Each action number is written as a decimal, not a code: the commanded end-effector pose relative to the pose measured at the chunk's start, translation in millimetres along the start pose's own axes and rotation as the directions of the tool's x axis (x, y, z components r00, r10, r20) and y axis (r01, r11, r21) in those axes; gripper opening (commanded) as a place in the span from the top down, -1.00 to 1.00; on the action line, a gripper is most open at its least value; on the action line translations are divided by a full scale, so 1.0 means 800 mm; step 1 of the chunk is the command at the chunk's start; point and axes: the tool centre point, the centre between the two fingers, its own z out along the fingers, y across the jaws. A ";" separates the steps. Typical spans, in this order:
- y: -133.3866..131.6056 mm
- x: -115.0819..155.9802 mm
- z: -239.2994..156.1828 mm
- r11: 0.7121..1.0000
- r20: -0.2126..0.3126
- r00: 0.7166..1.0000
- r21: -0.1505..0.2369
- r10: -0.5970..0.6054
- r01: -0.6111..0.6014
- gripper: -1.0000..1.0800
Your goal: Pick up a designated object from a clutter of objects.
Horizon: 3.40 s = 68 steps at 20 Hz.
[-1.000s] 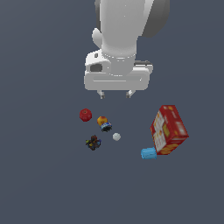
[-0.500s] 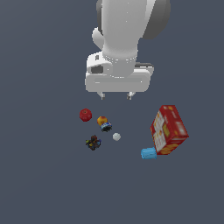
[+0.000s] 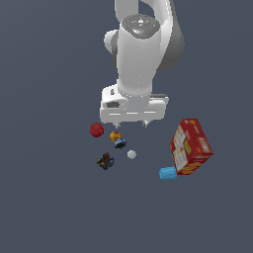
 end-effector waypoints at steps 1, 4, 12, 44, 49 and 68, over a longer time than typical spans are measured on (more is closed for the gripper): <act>-0.001 0.005 0.030 1.000 -0.001 1.000 0.002 -0.020 0.020 -0.92; -0.004 0.010 0.072 0.999 -0.004 0.999 0.006 -0.048 0.048 -0.92; -0.011 0.010 0.170 0.993 -0.011 0.994 0.017 -0.113 0.113 -0.92; -0.019 0.003 0.292 0.988 -0.017 0.988 0.025 -0.153 0.154 -0.92; -0.019 0.003 0.292 0.988 -0.017 0.988 0.025 -0.153 0.154 1.00; -0.029 -0.001 0.238 0.988 -0.018 0.988 0.024 -0.154 0.154 1.00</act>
